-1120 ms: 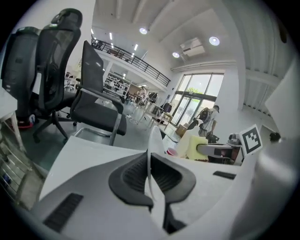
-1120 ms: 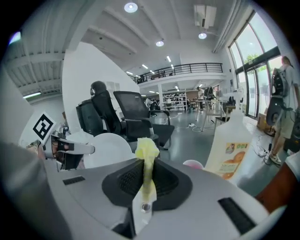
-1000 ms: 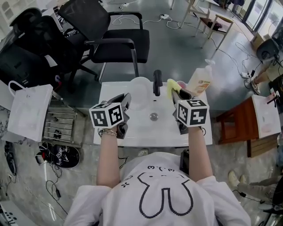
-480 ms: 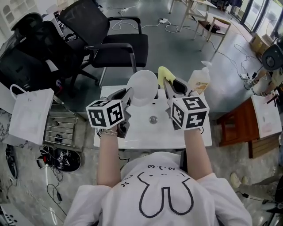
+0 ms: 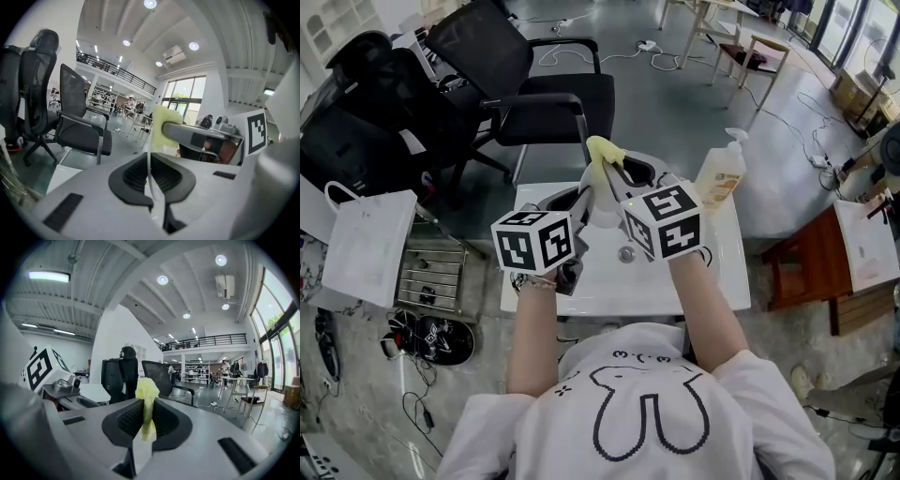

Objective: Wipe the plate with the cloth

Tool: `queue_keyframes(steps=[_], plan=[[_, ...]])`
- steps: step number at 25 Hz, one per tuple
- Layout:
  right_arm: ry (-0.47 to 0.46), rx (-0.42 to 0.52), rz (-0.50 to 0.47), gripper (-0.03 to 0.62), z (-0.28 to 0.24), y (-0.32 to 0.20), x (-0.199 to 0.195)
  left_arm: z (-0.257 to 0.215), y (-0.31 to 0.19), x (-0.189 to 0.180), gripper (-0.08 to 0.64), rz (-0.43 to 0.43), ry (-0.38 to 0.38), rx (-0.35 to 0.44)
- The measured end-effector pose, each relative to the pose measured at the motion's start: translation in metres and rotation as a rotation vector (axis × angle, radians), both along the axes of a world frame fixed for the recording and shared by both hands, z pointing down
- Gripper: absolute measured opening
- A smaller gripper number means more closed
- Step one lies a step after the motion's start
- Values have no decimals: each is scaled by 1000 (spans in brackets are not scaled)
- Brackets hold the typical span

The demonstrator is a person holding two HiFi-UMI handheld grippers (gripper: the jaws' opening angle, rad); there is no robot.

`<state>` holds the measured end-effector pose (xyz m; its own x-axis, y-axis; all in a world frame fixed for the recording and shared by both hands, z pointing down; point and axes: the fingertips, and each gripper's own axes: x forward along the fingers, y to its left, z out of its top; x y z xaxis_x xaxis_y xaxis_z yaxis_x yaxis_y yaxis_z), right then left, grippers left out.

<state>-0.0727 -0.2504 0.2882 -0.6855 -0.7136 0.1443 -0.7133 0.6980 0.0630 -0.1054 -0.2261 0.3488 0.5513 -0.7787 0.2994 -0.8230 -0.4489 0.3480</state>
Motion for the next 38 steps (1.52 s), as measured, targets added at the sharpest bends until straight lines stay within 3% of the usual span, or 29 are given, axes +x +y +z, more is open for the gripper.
queue_keyframes(steps=[9,27,33,38], plan=[[51,-24,68,51,19,-19,12,-5,1,-1,18,-20,5,4],[45,-199,253,51,86,-40,79,-5,-9,-5,18,-36,49,12],[-30,-183,221,51,67,-28,79,-2,-15,-5,18,-54,23,12],[-100,-218,114,51,57,-10,58,0,-18,-2,17,-58,9,11]])
